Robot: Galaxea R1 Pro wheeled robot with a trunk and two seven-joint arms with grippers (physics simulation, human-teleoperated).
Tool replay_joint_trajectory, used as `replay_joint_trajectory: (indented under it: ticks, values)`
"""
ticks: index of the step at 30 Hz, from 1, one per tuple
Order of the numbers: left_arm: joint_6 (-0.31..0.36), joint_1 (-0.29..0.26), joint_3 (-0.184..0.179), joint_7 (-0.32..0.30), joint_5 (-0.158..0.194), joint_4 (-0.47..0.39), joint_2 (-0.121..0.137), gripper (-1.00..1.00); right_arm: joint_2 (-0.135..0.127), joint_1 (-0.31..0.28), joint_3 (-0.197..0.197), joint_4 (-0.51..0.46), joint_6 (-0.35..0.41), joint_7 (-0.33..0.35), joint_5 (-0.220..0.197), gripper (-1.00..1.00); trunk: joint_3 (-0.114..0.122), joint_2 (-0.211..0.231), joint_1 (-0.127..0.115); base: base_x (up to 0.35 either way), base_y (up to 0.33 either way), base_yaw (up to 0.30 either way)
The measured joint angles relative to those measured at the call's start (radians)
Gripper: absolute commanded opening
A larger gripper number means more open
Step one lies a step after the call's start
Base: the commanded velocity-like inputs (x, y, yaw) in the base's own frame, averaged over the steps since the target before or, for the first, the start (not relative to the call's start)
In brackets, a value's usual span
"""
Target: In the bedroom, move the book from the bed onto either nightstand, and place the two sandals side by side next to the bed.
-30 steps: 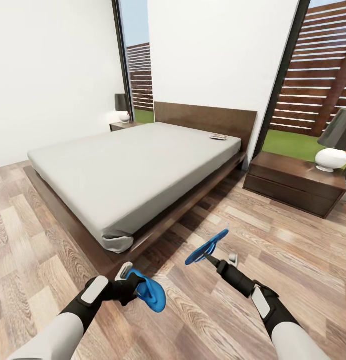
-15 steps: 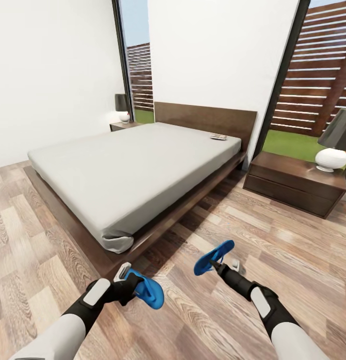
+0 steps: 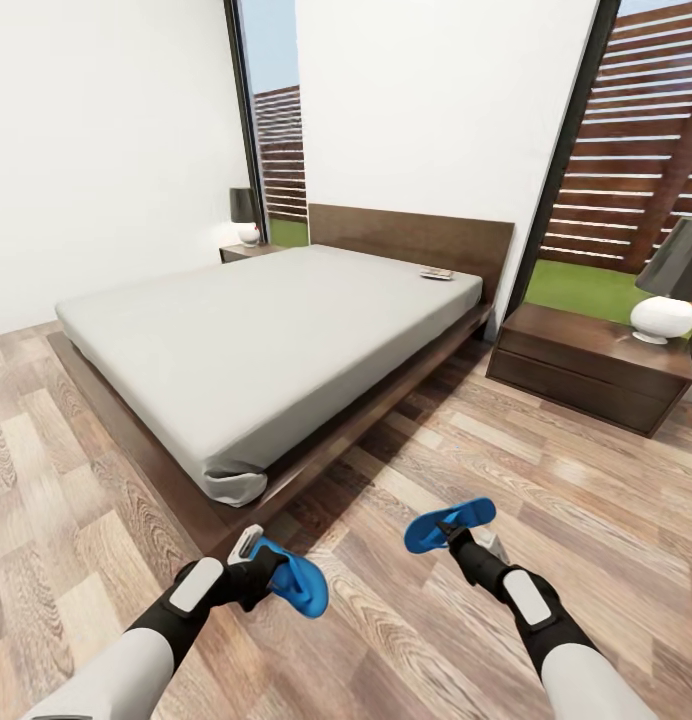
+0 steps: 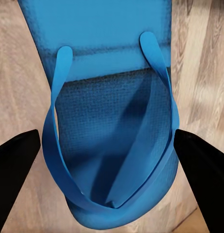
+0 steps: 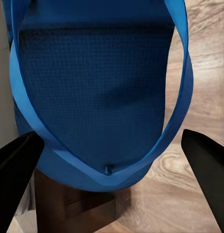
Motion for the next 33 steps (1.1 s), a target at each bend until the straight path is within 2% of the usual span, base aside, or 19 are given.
replay_joint_trajectory:
  ticks: [4, 9, 12, 15, 17, 20, 21, 23, 26, 28, 33]
  values:
    - [0.0, 0.0, 0.001, 0.001, -0.031, 0.0, -0.001, -1.0, 0.002, 0.0, 0.005, -0.001, -0.001, -0.007, 0.004, -1.0, 0.0, 0.0, 0.0, 0.0, 0.0, 0.0]
    - [0.002, 0.0, -0.005, 0.003, -0.041, 0.0, -0.002, -1.0, 0.002, 0.0, 0.006, -0.002, 0.002, -0.024, 0.006, -1.0, 0.0, 0.0, 0.0, 0.0, 0.0, 0.0]
    - [0.003, -0.001, -0.04, 0.007, -0.043, 0.0, -0.003, -1.0, 0.002, 0.0, 0.006, -0.003, 0.004, -0.035, 0.006, -1.0, 0.0, 0.0, 0.0, 0.0, 0.0, 0.0]
    - [0.002, 0.0, -0.114, 0.01, -0.042, 0.0, -0.004, -1.0, 0.002, 0.0, 0.013, -0.004, 0.004, -0.04, 0.007, -1.0, 0.0, 0.0, 0.0, 0.0, 0.0, 0.0]
    - [0.001, 0.0, -0.14, 0.01, -0.042, 0.0, -0.004, -1.0, 0.001, 0.0, 0.03, -0.004, 0.005, -0.042, 0.008, -1.0, 0.0, 0.0, 0.0, 0.0, 0.0, 0.0]
    - [0.005, -0.001, -0.16, 0.011, -0.042, 0.0, -0.005, -1.0, -0.002, 0.0, 0.09, -0.005, 0.006, -0.054, 0.02, -1.0, 0.0, 0.0, 0.0, 0.0, 0.0, 0.0]
    - [0.007, -0.001, -0.164, 0.012, -0.041, 0.0, -0.009, -1.0, -0.003, 0.0, 0.122, -0.005, 0.007, -0.07, 0.031, -1.0, 0.0, 0.0, 0.0, 0.0, 0.0, 0.0]
    - [0.01, 0.0, -0.176, 0.016, -0.041, 0.0, -0.024, -1.0, -0.008, -0.001, 0.183, -0.015, 0.01, -0.114, 0.059, -1.0, 0.0, 0.0, 0.0, 0.0, 0.0, 0.0]
    - [0.012, -0.001, -0.196, 0.044, -0.044, 0.0, -0.035, -1.0, -0.013, -0.001, 0.242, -0.042, 0.021, -0.153, 0.108, -1.0, 0.0, 0.0, 0.0, 0.0, 0.0, 0.0]
    - [0.013, -0.001, -0.205, 0.062, -0.044, -0.001, -0.038, -1.0, -0.015, -0.002, 0.26, -0.06, 0.047, -0.163, 0.138, -1.0, 0.0, 0.0, 0.0, 0.0, 0.0, 0.0]
    - [0.017, -0.001, -0.215, 0.079, -0.042, -0.005, -0.037, -1.0, -0.015, -0.002, 0.287, -0.132, 0.197, -0.174, 0.224, -1.0, 0.0, 0.0, 0.0, 0.0, 0.0, 0.0]
